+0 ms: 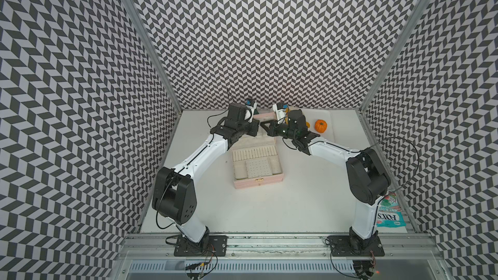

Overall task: Put jewelry chain into jewelry box
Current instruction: Hang the necklace on the jewelry box clasp.

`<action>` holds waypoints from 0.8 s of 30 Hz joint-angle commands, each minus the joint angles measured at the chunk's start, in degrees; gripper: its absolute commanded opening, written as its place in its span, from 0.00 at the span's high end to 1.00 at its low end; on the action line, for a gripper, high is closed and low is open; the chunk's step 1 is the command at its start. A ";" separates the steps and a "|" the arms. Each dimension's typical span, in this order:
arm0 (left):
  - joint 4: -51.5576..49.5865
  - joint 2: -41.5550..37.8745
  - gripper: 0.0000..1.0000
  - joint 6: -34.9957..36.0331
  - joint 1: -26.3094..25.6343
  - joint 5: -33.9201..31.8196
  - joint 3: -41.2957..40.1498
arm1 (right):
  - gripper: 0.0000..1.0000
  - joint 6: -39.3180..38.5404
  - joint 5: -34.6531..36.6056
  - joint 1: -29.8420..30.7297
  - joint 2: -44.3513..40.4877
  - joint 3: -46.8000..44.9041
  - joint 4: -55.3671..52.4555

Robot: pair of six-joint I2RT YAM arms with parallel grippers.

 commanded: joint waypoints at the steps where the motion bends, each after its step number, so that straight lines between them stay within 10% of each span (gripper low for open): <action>1: 1.39 0.81 1.00 -0.33 0.39 0.53 2.71 | 1.00 -0.10 1.09 -0.56 -1.16 1.60 1.94; 24: 0.33 2.58 1.00 -0.74 1.33 -1.13 2.94 | 1.00 0.62 0.44 -0.66 2.24 3.08 1.20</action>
